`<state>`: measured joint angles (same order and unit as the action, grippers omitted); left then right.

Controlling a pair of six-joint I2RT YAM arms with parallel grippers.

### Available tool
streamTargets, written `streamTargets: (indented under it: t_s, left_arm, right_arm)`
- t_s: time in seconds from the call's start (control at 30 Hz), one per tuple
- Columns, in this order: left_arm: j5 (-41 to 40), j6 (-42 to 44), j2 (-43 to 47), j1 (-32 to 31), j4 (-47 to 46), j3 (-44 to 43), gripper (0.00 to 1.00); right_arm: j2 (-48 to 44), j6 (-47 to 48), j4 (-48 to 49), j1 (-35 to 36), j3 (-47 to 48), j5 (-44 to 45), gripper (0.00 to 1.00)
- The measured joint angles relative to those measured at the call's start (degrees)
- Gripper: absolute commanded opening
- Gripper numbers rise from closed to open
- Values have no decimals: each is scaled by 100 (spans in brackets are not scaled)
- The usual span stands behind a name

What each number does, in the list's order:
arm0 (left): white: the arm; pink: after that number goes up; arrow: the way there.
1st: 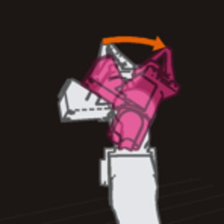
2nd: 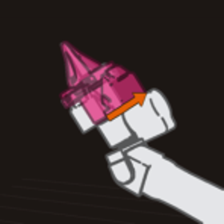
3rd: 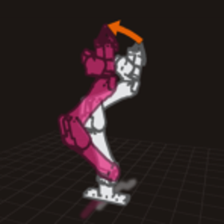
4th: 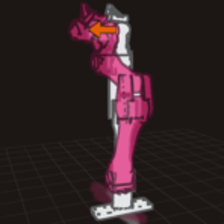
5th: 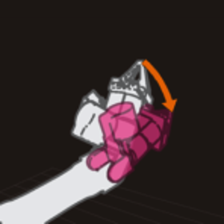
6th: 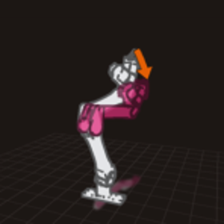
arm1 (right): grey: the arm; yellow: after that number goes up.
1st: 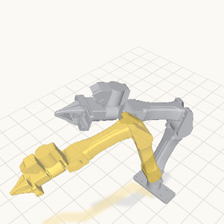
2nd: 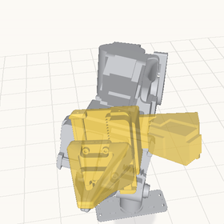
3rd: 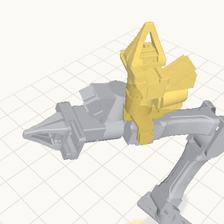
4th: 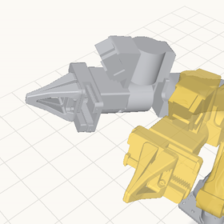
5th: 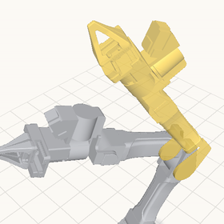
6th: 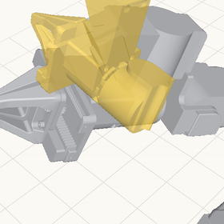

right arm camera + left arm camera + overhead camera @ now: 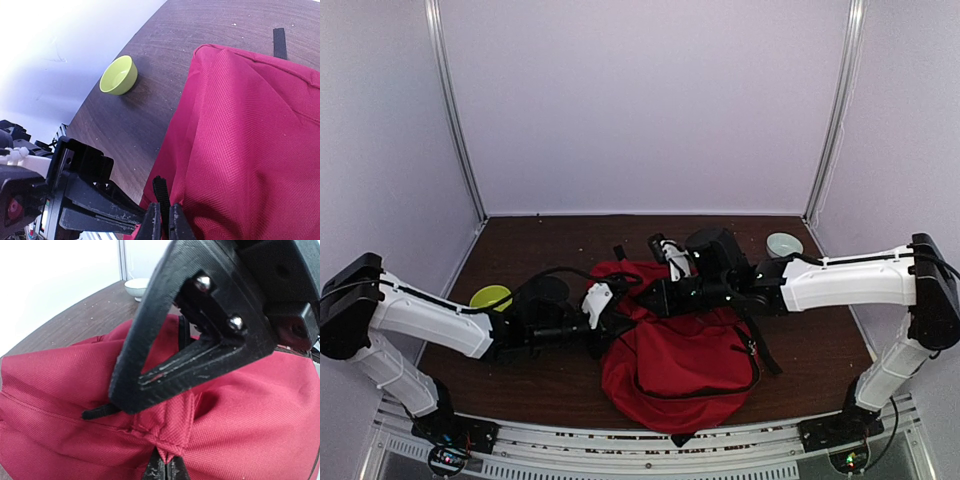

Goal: Pack the student bag
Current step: Grab the student bag from the lower front pocket.

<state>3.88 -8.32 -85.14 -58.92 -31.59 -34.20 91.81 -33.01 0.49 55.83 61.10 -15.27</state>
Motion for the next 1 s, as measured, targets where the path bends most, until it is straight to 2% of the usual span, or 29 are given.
streamTargets:
  t_s: [0.03,0.23,0.4,0.47,0.67,0.87,1.0]
  left_arm:
    - [2,13,11,-2,-24,9,0]
    - [-50,251,92,-33,133,13,0]
    - [-256,737,122,-109,782,-116,0]
    - [-332,898,166,-131,918,-160,0]
    - [-525,1172,354,-157,1071,-127,0]
    - [-584,1239,385,-157,1071,-92,0]
    - [-586,1239,385,-157,1088,-85,0]
  right_arm:
    - [-33,-20,31,0,-37,9,0]
    - [-96,-15,90,-127,-131,-341,26]
    - [-48,450,-925,-258,483,-612,36]
    - [17,730,-1368,-275,929,-605,37]
    - [293,1237,-2175,-284,1797,-697,27]
    - [1078,1386,-2712,-199,2374,-857,21]
    - [1628,1537,-3213,-136,2933,-822,21]
